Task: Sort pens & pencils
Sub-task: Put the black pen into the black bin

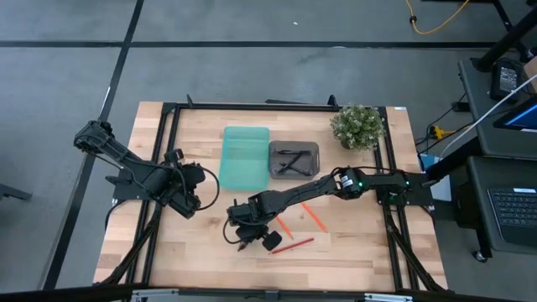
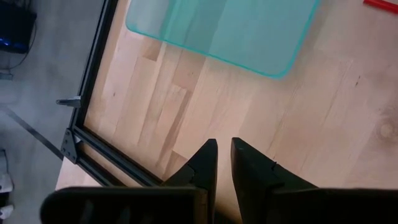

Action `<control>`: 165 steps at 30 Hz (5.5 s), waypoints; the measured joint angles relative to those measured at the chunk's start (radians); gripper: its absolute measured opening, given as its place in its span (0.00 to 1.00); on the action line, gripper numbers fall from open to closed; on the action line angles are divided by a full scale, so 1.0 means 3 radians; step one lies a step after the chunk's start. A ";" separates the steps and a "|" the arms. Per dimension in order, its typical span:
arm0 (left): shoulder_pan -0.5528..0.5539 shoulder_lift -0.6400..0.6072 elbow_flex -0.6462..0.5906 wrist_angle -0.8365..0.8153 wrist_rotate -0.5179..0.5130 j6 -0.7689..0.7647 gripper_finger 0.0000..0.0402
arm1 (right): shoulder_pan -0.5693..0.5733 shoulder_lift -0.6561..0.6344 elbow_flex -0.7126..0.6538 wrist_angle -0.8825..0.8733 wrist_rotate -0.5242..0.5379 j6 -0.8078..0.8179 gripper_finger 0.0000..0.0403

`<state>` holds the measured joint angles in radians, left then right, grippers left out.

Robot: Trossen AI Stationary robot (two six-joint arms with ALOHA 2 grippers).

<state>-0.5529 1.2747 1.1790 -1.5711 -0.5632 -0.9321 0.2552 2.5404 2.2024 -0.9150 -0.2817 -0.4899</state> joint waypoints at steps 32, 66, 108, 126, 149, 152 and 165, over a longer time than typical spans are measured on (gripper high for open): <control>0.0000 0.0000 0.0000 0.0001 0.0000 -0.0013 0.10 | 0.0022 0.0004 0.0194 -0.0464 0.0099 0.0369 0.00; 0.0000 0.0000 0.0000 0.0005 -0.0001 -0.0024 0.10 | 0.0024 -0.0006 0.0198 -0.0551 0.0064 0.0512 0.17; 0.0003 0.0000 0.0000 0.0041 -0.0027 -0.0011 0.10 | 0.0236 -0.0188 0.0200 -0.0859 0.0519 -0.0666 0.17; 0.0003 -0.0001 0.0000 0.0043 -0.0027 -0.0017 0.10 | 0.0227 -0.0031 0.0179 -0.0683 0.0494 -0.0741 0.17; 0.0003 -0.0001 0.0000 0.0042 -0.0027 -0.0025 0.10 | 0.0161 -0.0011 0.0168 -0.0524 0.0436 -0.0656 0.17; 0.0003 -0.0001 0.0000 0.0042 -0.0026 -0.0025 0.10 | 0.0156 -0.0011 0.0168 -0.0516 0.0402 -0.0656 0.17; 0.0003 -0.0001 0.0001 0.0042 -0.0027 -0.0024 0.10 | 0.0148 -0.0052 -0.0291 -0.0139 0.0237 -0.0577 0.17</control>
<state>-0.5522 1.2743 1.1793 -1.5585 -0.5713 -0.9394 0.2996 2.5248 2.1150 -0.9568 -0.2108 -0.6629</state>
